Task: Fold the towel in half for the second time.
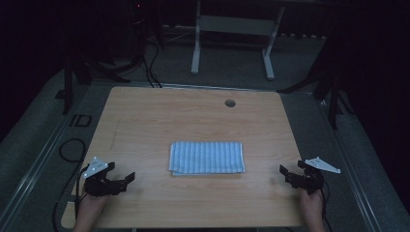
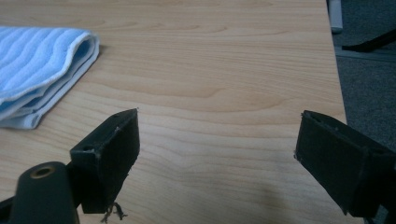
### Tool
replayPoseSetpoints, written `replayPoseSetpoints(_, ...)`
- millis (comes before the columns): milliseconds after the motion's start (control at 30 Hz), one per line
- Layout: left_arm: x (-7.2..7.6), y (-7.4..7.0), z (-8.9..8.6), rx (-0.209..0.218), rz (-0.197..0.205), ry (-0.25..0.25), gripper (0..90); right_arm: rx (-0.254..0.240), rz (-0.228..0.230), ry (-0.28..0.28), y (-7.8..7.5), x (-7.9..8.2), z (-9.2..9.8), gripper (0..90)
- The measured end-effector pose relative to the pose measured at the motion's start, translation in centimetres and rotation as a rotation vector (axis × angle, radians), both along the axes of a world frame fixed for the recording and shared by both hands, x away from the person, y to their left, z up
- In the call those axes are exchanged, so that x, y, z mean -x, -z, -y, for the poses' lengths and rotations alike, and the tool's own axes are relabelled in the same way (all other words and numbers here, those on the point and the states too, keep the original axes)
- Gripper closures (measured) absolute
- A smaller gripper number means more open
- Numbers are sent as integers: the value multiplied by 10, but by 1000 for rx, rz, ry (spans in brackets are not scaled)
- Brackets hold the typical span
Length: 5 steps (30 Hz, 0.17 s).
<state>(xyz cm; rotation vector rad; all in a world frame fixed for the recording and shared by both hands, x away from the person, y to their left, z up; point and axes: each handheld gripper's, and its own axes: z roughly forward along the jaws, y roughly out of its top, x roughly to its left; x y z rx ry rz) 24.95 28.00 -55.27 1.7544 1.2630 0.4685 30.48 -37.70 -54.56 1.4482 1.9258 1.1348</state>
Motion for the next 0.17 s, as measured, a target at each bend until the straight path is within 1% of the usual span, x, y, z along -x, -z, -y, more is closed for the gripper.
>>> replayPoseSetpoints(167, 0, 1, 0, 2, -3, 2, 39, -12, -7, 3, 0, 0, 2, 134)
